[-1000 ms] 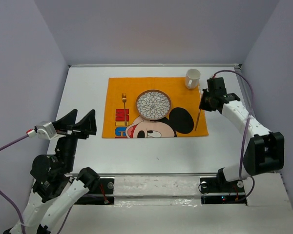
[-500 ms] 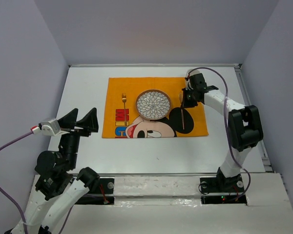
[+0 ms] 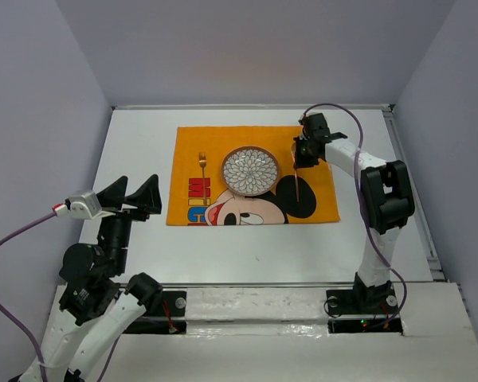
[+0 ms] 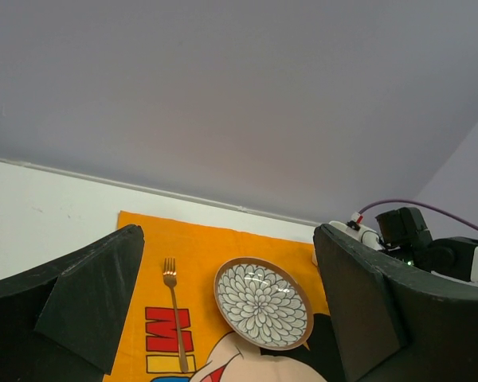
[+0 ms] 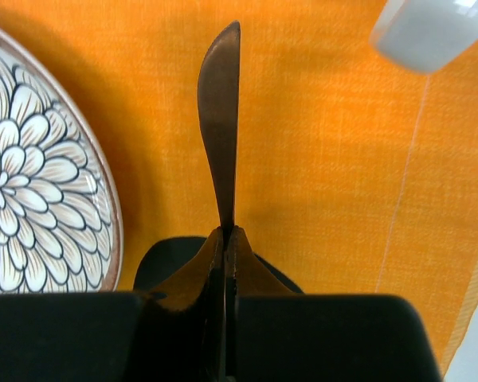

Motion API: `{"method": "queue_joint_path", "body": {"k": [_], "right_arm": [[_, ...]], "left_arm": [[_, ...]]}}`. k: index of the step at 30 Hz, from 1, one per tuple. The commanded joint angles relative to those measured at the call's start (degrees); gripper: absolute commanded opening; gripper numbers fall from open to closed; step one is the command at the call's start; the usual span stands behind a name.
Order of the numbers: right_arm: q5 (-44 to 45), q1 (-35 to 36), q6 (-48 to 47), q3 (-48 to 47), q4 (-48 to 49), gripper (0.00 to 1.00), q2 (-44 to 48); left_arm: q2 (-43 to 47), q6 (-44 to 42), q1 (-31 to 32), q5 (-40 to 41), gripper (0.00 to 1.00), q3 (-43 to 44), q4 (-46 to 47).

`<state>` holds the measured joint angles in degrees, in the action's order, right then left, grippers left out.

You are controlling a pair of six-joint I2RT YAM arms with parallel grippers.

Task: Set the dinner table for one person

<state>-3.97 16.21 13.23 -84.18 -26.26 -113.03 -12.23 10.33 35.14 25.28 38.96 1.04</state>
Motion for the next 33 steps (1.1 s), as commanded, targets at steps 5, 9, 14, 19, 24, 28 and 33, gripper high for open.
{"method": "queue_joint_path", "body": {"k": [5,9,14,19,24,28,33], "right_arm": [[3.7,0.1,-0.4,-5.3,2.4,0.00,-3.2],[5.4,0.1,-0.3,-5.3,2.5,0.00,-3.9],[7.2,0.1,-0.1,-5.4,2.8,0.15,-3.9],[7.0,0.1,0.3,-5.8,3.0,0.27,-3.5],[7.2,0.1,0.0,-5.5,3.1,0.37,-2.4],[4.5,0.7,0.3,-3.3,3.5,0.39,1.0],[-1.5,2.0,1.3,1.6,6.4,0.41,13.3]], "left_arm": [[-1.1,-0.9,-0.6,-0.1,0.99,-0.1,2.9],[-1.1,-0.9,-0.9,-0.4,0.99,-0.1,2.9],[-1.3,-0.7,-1.3,-0.6,0.99,-0.1,2.9],[-1.2,-0.7,-2.0,-0.8,0.99,-0.1,2.9],[-1.4,-0.6,-3.0,-1.3,0.99,-0.1,2.9],[-1.7,-0.4,-3.8,-1.6,0.99,-0.2,2.9],[-2.9,-0.6,-4.6,-1.5,0.99,-0.2,3.1]]}}
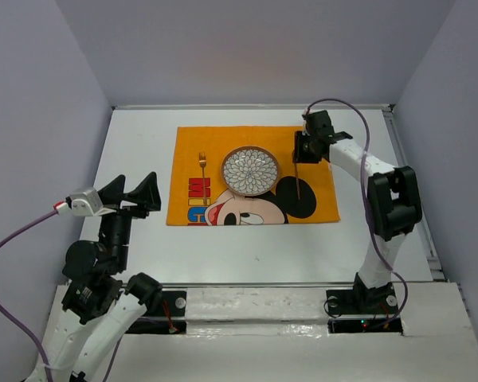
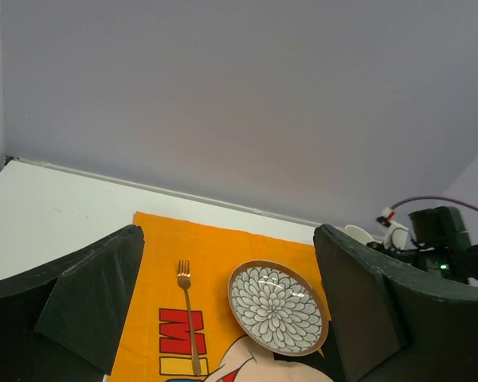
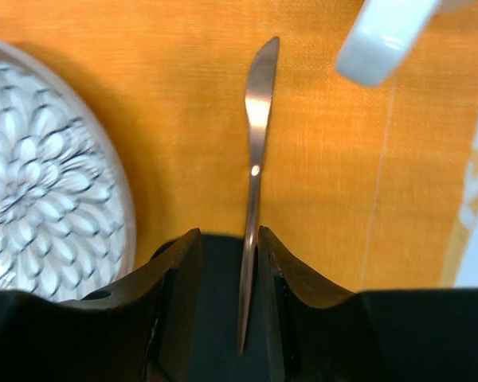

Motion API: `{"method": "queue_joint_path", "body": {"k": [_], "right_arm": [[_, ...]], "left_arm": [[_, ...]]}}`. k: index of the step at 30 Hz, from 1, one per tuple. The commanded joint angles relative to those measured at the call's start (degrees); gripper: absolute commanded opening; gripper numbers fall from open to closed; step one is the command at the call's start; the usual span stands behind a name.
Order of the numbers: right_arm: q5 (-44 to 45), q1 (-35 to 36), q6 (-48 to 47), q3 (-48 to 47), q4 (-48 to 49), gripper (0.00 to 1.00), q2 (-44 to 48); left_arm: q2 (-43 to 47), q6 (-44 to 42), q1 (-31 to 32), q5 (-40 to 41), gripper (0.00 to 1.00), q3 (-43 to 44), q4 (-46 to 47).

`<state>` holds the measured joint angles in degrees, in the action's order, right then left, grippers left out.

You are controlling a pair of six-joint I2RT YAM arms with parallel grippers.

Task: Set the dinner table for one person

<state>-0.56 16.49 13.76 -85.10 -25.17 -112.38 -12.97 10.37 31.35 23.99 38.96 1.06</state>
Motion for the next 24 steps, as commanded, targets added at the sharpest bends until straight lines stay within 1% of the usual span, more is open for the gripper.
{"method": "queue_joint_path", "body": {"k": [1,2,3,4,5,6,9,10,12,13,15,16,20,24], "right_arm": [[-5.6,2.3,1.0,4.0,6.8,0.46,15.4],[-6.4,2.3,1.5,7.4,8.3,0.48,18.3],[-8.0,2.3,1.9,9.2,10.1,0.58,24.4],[-8.7,2.3,2.8,11.1,13.6,0.69,27.6],[-9.0,2.3,3.0,14.8,15.3,0.99,30.9],[-9.0,2.3,3.3,16.6,17.0,1.00,37.3],[-6.9,2.3,4.3,22.9,21.6,1.00,46.8],[-6.3,2.3,4.1,24.4,23.4,1.00,53.0],[-4.0,2.3,4.0,27.3,23.6,1.00,58.5],[-2.8,2.3,5.1,28.0,23.1,1.00,63.5],[-1.7,2.3,5.4,29.4,22.9,1.00,68.6],[-1.1,2.3,5.8,30.4,22.5,1.00,73.4],[3.3,2.3,6.5,32.8,22.5,1.00,83.5],[6.4,2.3,6.0,35.3,22.4,1.00,88.3]], "left_arm": [[-2.3,-0.7,-0.9,-0.2,0.99,-0.3,3.2],[-2.6,-0.7,-1.1,0.1,0.99,-0.3,3.2],[-2.8,-0.8,-1.1,0.4,0.99,-0.3,3.2],[-3.3,-0.9,-1.2,1.0,0.99,-0.3,3.3],[-3.5,-1.0,-1.4,1.2,0.99,-0.3,3.5],[-4.2,-1.0,-1.5,1.6,0.99,-0.3,3.5],[-5.6,-0.7,-2.1,1.6,0.99,0.3,3.5],[-6.8,-0.5,-2.2,1.2,0.99,0.5,3.5],[-8.7,-0.5,-2.3,0.5,0.99,1.5,3.4],[-9.3,-0.7,-2.4,-0.8,0.99,1.8,3.3],[-10.1,-0.8,-2.3,-2.3,0.99,3.0,3.0],[-11.0,-0.7,-2.3,-2.8,0.99,3.9,2.9],[-14.4,-0.5,-2.4,-4.2,0.99,6.7,2.5],[-16.3,-0.2,-2.3,-5.2,0.99,8.5,3.9]]}}
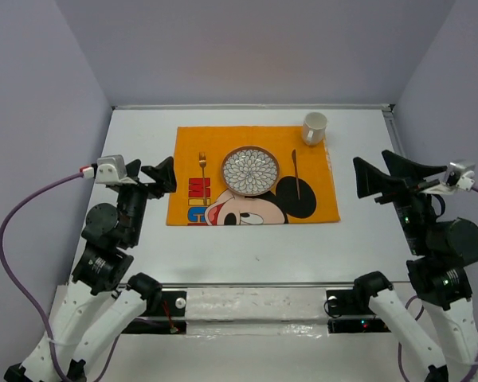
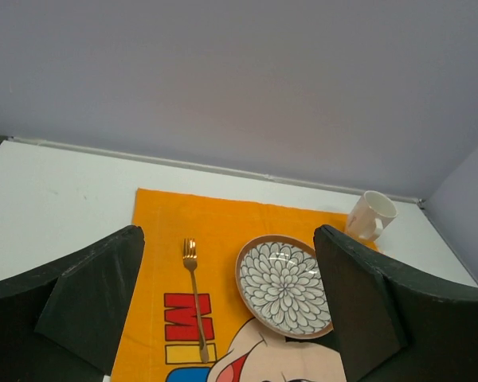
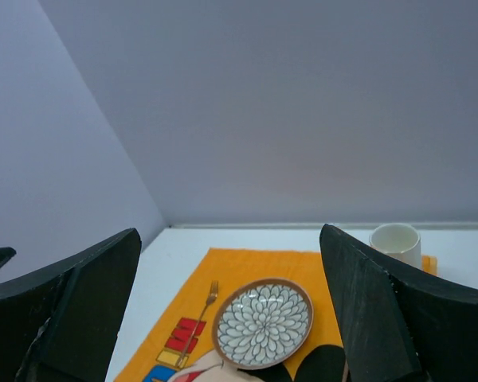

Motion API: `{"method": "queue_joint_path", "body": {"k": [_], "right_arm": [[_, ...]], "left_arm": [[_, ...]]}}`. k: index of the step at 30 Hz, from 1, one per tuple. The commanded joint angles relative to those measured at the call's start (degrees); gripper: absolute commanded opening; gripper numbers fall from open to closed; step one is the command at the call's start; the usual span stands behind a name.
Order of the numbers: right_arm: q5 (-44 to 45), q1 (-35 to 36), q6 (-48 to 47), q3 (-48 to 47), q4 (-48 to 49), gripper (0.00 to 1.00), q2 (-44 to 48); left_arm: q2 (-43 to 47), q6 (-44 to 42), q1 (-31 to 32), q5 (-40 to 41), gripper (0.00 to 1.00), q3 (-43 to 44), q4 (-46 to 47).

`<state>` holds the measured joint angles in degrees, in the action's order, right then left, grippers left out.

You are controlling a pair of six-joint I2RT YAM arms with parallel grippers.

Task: Set the dinner table for one person

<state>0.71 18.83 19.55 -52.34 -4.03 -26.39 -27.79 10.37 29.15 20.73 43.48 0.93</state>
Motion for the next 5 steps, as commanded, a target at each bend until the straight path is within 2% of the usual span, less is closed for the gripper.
{"method": "queue_joint_path", "body": {"k": [1,5], "right_arm": [[5.4,0.0,0.3,2.9,0.9,1.00,2.5],[4.8,0.0,0.8,2.7,0.2,1.00,0.7]], "left_arm": [[-2.2,0.0,-0.2,-2.8,0.99,4.1,4.3],[-2.6,1.1,-0.1,-4.3,0.99,3.7,5.4]]}}
